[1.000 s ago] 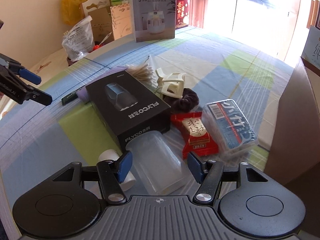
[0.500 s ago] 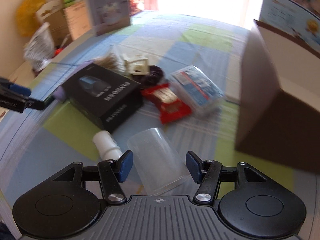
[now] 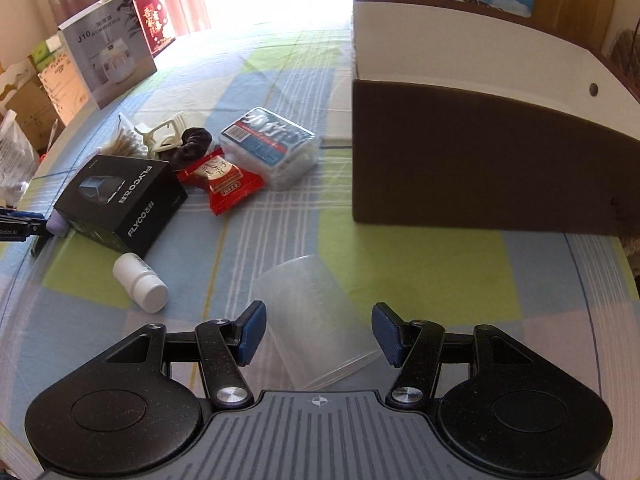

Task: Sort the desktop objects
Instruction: 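Grasp the green lip gel with the left tool while the right tool grasps the clear cup, then carry the lip gel and clear cup with both tools into the cardboard box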

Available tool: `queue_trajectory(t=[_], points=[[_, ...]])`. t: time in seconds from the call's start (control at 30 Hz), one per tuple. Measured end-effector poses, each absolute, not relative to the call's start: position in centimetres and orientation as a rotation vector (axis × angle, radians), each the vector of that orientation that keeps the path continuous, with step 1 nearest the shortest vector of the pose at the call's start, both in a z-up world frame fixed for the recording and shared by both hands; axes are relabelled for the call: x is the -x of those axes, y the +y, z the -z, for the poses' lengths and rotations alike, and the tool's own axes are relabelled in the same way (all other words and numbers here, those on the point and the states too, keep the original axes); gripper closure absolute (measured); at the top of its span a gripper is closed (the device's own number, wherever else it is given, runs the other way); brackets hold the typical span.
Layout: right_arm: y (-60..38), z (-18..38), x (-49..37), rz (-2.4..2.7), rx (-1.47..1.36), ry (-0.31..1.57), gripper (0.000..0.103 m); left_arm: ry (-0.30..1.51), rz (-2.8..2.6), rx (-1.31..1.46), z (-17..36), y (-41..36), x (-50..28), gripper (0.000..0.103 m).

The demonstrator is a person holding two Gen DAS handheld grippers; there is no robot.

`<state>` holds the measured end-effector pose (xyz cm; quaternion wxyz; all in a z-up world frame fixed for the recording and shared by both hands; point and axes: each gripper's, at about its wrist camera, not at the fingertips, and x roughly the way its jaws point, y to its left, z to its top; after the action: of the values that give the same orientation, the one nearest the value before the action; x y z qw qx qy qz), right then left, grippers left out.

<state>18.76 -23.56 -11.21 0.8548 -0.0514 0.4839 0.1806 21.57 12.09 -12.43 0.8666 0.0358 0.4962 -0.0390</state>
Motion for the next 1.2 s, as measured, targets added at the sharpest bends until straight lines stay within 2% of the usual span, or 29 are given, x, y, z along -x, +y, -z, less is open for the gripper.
queue_trajectory(t=[0.03,0.53,0.8,0.87,1.2], points=[[-23.6,11.2,-18.8,-0.382,0.111,1.018,0.047,1.039,0.091,-0.065,12.4,12.1,-21.6,0.089],[-22.2,11.2,-19.0,-0.528,0.271,0.974,0.046,1.175,-0.063,0.062,11.5,10.5,-14.9,0.089],[-21.9,12.7,-19.4,-0.587,0.34,0.994,0.046,1.176,-0.09,0.05,11.6,9.5,-15.8,0.088],[-21.8,13.0,-19.5,-0.588,0.36,1.0,0.05,1.173,-0.1,0.041,11.6,9.2,-16.0,0.088],[-24.6,12.7,-19.4,-0.602,0.271,1.046,0.052,1.172,-0.09,0.045,11.5,4.8,-14.1,0.091]])
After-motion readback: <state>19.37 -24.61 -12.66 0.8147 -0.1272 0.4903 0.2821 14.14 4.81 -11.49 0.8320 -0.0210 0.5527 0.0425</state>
